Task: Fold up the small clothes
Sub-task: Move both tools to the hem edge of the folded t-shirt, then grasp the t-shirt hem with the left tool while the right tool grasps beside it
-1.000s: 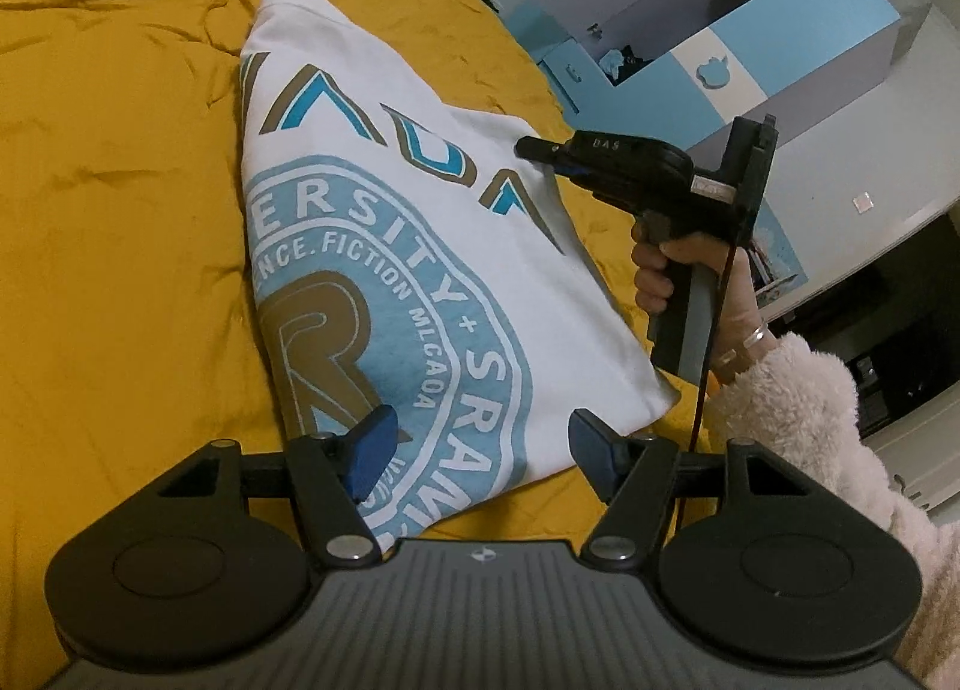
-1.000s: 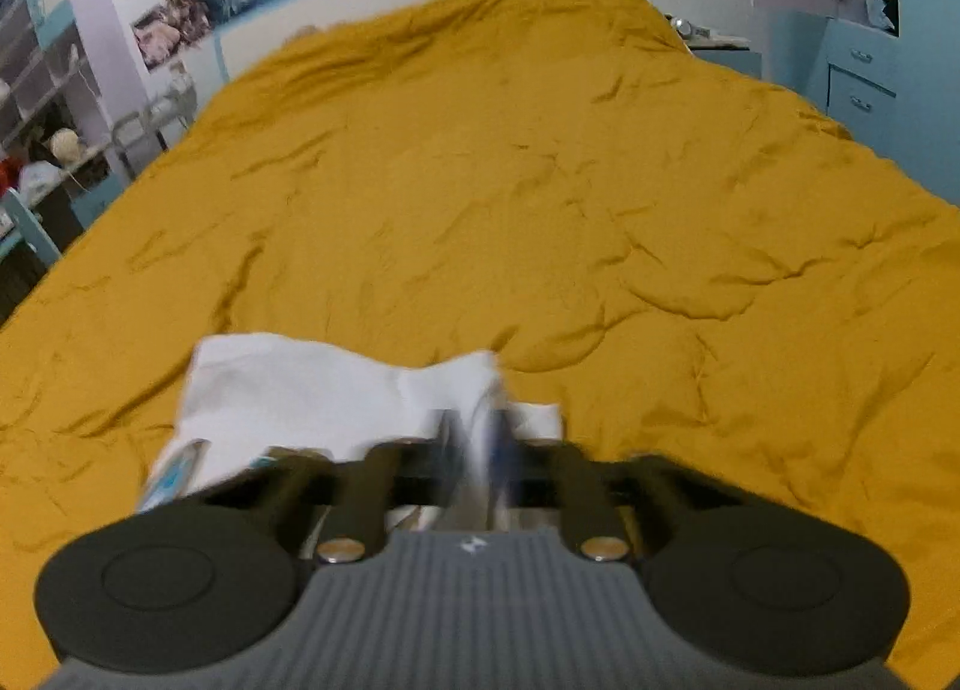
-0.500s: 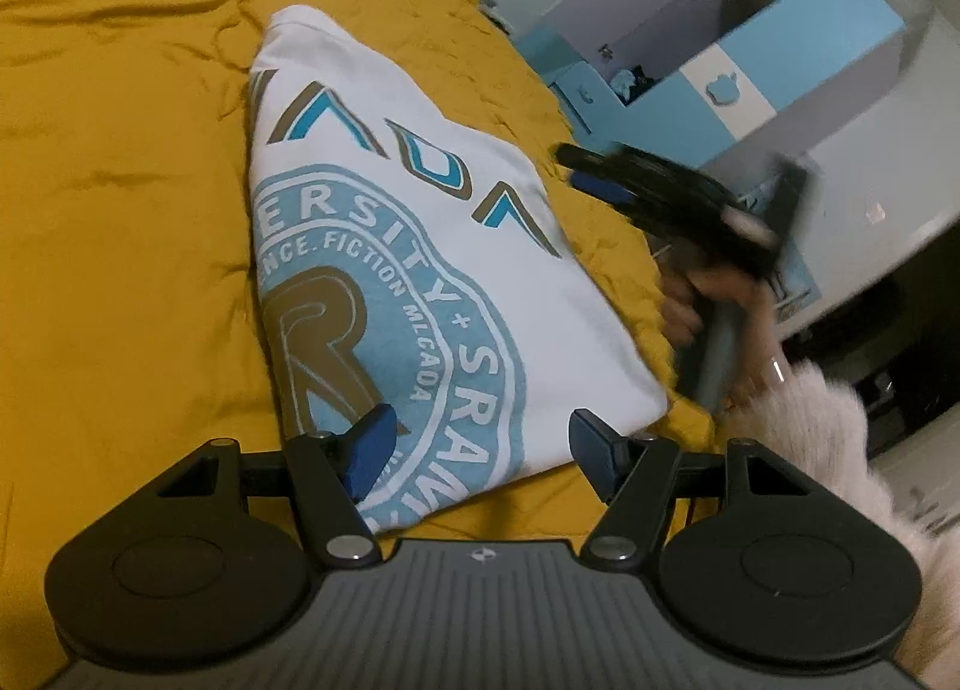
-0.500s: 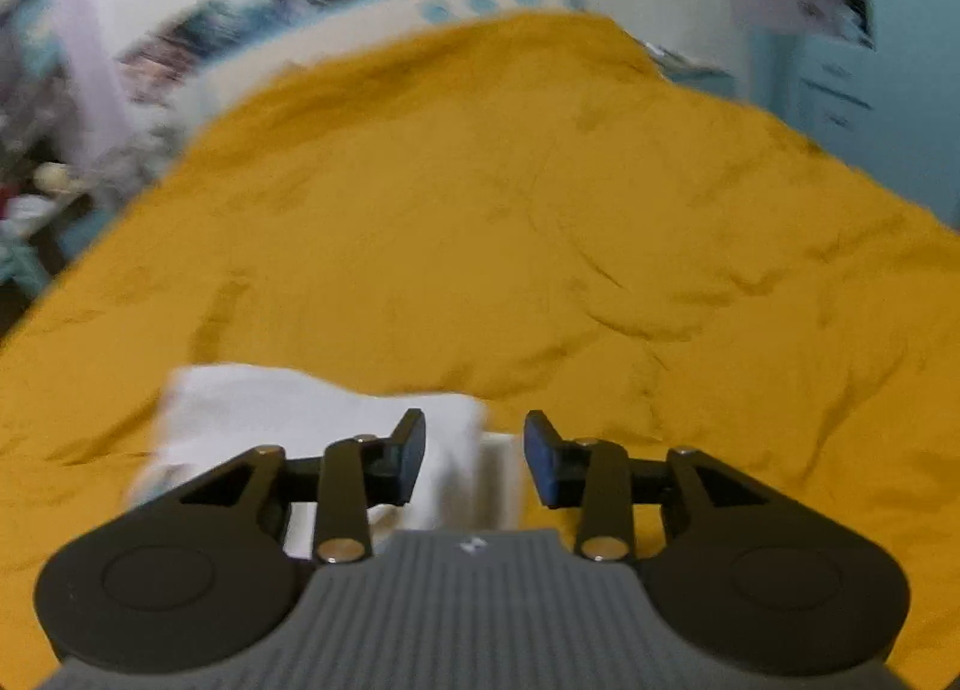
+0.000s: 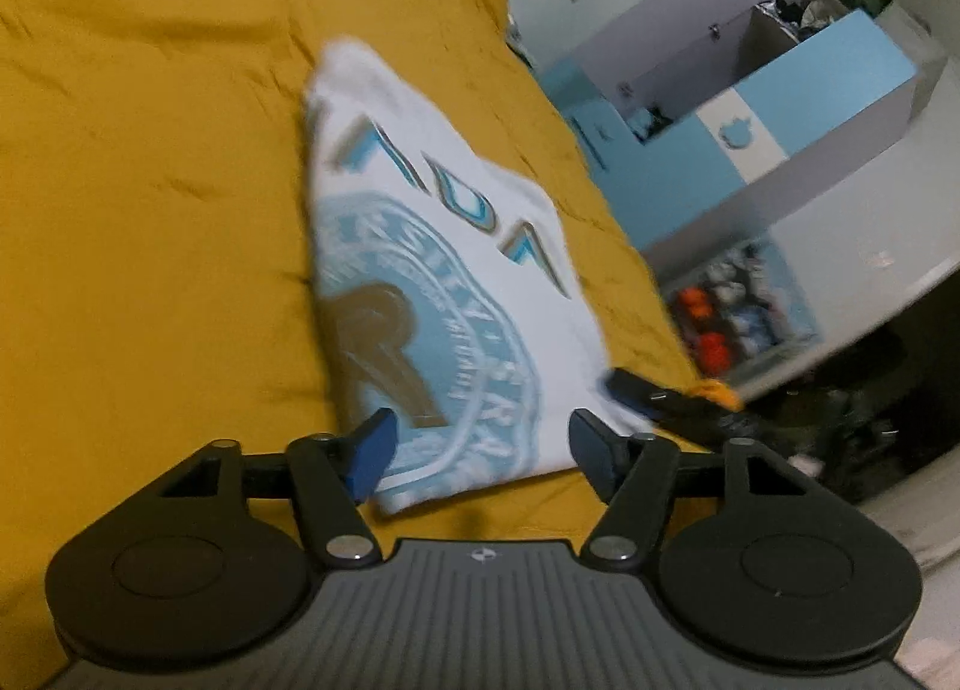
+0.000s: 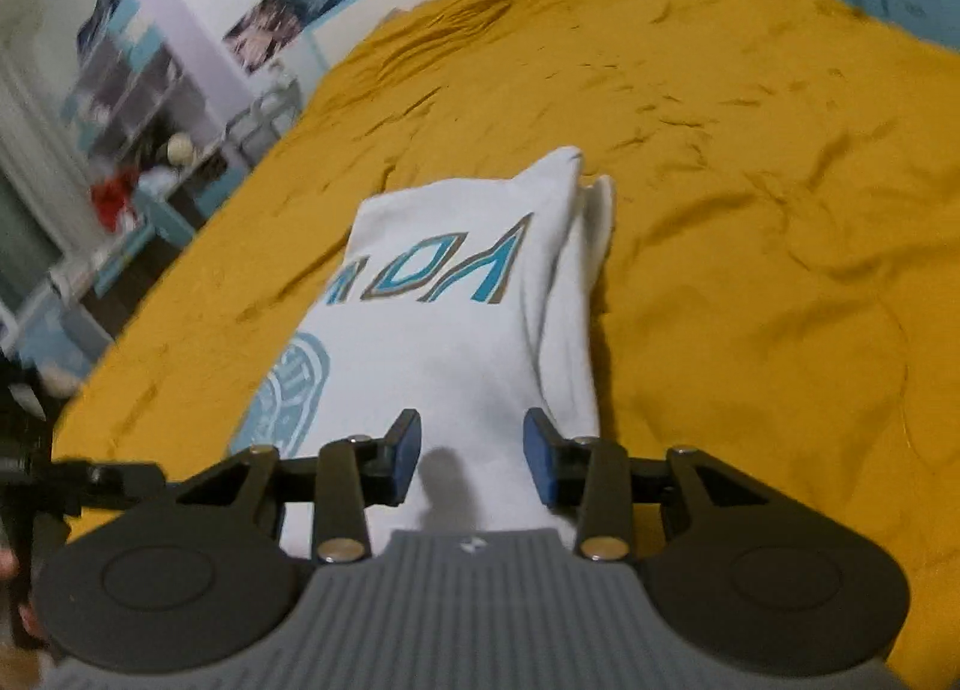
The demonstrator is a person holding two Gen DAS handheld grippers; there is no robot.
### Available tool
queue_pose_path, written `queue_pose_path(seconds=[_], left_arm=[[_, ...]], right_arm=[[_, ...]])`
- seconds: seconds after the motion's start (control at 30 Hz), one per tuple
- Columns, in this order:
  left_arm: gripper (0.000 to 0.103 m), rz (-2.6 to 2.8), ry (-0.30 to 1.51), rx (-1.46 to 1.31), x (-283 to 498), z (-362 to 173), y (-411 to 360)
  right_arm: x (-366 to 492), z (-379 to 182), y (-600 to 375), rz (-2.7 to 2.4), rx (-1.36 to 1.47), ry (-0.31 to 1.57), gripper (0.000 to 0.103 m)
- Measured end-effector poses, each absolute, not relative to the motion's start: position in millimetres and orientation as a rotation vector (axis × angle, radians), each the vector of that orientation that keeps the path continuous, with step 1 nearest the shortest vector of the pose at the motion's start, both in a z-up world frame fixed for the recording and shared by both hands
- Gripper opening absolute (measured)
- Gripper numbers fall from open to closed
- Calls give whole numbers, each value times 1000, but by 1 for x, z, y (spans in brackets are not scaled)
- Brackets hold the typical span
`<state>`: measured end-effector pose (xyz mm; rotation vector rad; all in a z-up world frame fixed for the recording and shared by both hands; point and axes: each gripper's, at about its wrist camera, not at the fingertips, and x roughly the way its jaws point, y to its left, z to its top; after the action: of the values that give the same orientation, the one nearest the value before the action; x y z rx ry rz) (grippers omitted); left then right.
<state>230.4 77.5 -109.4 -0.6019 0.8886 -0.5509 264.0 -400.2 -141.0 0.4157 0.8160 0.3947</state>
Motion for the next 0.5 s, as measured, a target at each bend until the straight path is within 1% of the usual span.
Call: queue_pose_path(seconds=[0.03,0.07,0.13,0.17,0.2,0.23,0.3,0.33,0.37,0.5], left_arm=[[78,-525,869,-545,222,-104,79],[79,-504,852,-474,213,-99,77],[79,-482,846,-349,201,-96,70],[78,-478,850,-281,197,-97,63],[75,-471,849,-226,195,-100,57],[71,-468,840,-180,193,-101,51],[35,-478,825,-122,190,-106,42],[30,-473,825,-111,191,-108,38],[28,-461,823,-100,191,-110,36],[27,-436,827,-72,196,-114,30]], right_arm=[[262,-136,-402,382,432,798,38],[256,-130,-404,368,442,768,46],[242,-119,-401,358,440,728,53],[237,-117,-398,363,441,722,53],[233,-115,-398,366,442,721,53],[230,-113,-397,366,441,718,53],[221,-112,-392,379,428,723,53],[218,-112,-386,405,408,724,54],[214,-113,-382,423,385,717,56],[203,-115,-367,425,317,714,58]])
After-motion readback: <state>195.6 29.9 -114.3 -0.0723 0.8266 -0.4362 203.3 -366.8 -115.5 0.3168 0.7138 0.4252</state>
